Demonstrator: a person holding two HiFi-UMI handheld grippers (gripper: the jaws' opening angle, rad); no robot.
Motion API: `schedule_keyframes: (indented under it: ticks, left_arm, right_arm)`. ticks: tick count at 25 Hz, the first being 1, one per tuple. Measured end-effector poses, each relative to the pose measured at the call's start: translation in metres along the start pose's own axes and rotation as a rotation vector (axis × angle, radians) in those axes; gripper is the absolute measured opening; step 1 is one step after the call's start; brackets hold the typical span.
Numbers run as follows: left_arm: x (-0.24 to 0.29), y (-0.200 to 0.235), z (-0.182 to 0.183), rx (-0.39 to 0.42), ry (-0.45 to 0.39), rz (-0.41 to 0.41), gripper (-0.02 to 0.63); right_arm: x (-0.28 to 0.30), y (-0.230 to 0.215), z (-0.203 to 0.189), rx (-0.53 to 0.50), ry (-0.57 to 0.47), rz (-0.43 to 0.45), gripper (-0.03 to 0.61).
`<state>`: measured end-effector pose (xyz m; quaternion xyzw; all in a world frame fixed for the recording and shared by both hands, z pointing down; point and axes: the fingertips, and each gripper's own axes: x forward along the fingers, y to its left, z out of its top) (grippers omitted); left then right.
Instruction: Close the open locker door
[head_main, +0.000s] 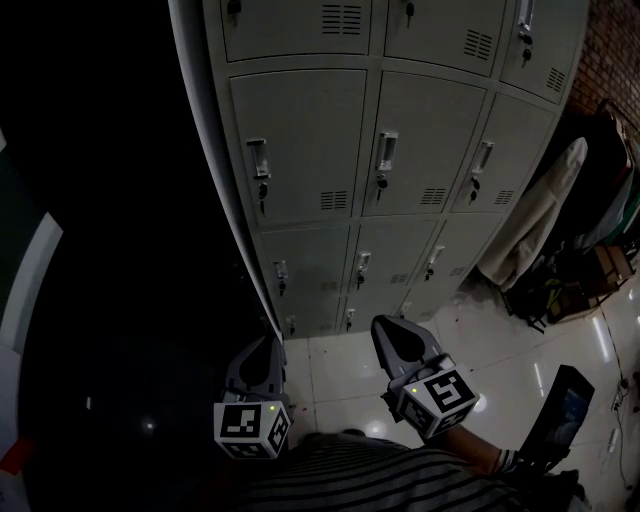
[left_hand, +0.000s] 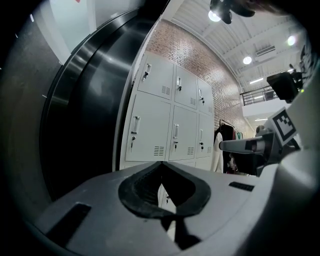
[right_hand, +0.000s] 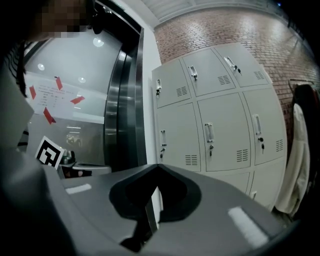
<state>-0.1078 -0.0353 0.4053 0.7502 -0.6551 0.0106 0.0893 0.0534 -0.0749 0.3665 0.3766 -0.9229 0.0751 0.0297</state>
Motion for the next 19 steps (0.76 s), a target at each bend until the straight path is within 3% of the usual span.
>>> schedule_keyframes:
  ticks: [19]
  left_arm:
    - [-0.0017, -0.0057, -0.0032, -0.007, 0.006, -0.008, 0.005]
  right_arm:
    - [0.0027, 0.0100, 0.0008, -0.013, 0.012, 0.025, 0.000]
